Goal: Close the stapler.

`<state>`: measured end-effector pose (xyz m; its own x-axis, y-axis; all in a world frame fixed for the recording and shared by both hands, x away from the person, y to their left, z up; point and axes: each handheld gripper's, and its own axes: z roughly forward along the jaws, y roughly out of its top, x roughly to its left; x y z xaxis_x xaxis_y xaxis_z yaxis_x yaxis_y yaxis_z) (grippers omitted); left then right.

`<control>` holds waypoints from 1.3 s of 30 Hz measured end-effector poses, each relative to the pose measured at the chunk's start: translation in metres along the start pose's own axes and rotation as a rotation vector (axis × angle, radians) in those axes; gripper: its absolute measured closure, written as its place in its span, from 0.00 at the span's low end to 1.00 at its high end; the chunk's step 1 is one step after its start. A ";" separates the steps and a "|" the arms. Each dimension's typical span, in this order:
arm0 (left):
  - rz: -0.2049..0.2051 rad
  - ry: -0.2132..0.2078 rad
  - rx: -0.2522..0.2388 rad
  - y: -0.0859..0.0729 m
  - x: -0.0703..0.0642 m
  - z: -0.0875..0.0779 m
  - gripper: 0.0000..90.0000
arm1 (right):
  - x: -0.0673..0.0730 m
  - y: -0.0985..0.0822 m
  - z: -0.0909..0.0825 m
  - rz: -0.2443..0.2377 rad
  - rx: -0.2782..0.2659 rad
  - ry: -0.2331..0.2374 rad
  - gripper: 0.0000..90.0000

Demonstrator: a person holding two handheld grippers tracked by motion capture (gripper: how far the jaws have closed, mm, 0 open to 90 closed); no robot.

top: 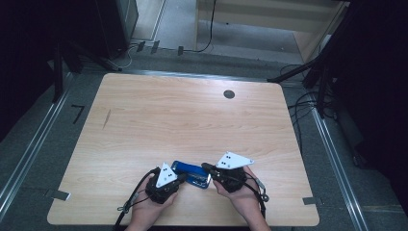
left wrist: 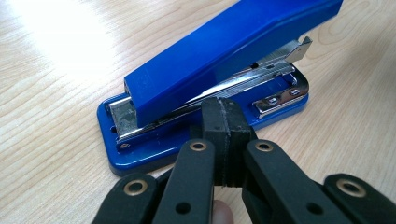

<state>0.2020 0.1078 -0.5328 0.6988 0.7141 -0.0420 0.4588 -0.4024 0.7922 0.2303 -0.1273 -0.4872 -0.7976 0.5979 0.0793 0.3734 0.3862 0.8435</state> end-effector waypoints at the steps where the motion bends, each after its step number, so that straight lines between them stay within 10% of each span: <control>1: 0.000 0.001 0.003 0.000 0.000 0.000 1.00 | -0.001 -0.002 -0.001 0.004 0.000 -0.005 1.00; 39: -0.007 -0.003 0.009 0.000 0.001 0.000 1.00 | 0.015 -0.027 -0.004 0.067 -0.068 -0.073 1.00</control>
<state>0.2031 0.1081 -0.5328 0.6971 0.7152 -0.0497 0.4691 -0.4025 0.7861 0.2064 -0.1312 -0.5066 -0.7344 0.6713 0.1004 0.3898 0.2961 0.8720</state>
